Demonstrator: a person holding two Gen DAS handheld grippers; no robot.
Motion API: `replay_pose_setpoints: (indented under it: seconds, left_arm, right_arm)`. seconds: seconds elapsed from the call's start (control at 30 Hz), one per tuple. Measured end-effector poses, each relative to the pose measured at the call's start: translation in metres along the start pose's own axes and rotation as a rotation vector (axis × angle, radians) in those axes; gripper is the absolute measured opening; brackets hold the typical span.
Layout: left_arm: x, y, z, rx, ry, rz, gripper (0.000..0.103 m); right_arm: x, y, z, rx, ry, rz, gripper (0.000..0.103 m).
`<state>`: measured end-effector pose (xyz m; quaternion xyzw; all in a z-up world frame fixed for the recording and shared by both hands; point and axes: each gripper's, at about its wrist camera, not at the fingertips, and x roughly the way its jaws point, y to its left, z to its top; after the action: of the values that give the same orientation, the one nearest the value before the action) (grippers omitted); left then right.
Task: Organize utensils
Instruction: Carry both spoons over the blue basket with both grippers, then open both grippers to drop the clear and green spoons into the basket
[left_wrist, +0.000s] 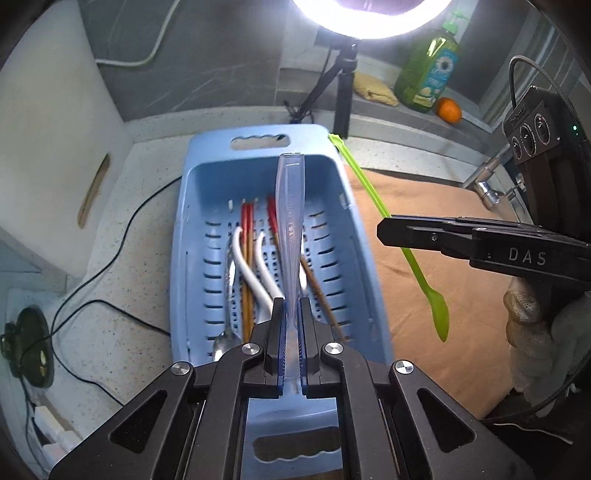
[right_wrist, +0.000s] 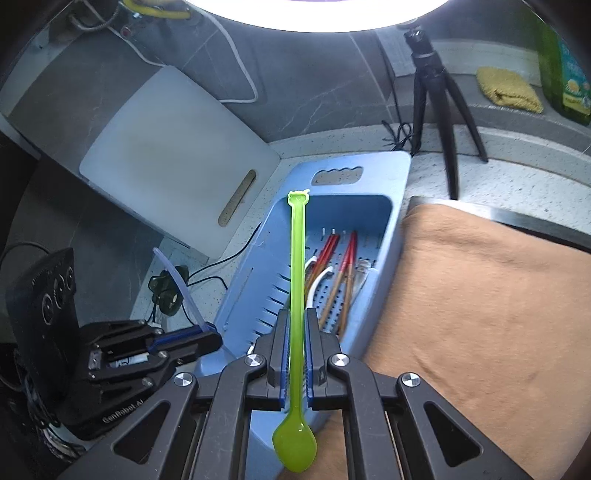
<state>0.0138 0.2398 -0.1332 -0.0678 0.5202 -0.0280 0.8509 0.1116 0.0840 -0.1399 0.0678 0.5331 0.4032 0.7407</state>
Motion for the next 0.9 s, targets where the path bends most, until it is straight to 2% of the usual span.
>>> replay_pose_setpoints:
  seconds: [0.4, 0.63, 0.7, 0.77, 0.9]
  left_arm:
    - [0.033, 0.025, -0.001, -0.014, 0.077, 0.017, 0.005]
    - [0.038, 0.034, 0.001, -0.046, 0.082, 0.033, 0.005]
    - [0.038, 0.036, 0.001, -0.055, 0.086, 0.038, 0.008]
    - [0.038, 0.037, 0.002, -0.067, 0.084, 0.045, 0.016]
    - [0.037, 0.037, 0.002, -0.081, 0.075, 0.051, 0.016]
  right_arm:
    - [0.056, -0.005, 0.004, 0.058, 0.057, -0.073, 0.006]
    - [0.063, -0.005, 0.006, 0.035, 0.072, -0.093, 0.009]
    - [0.063, -0.005, 0.007, 0.029, 0.076, -0.096, 0.009]
    - [0.062, -0.005, 0.007, 0.021, 0.079, -0.099, 0.009]
    - [0.056, -0.005, 0.006, -0.003, 0.08, -0.102, 0.009]
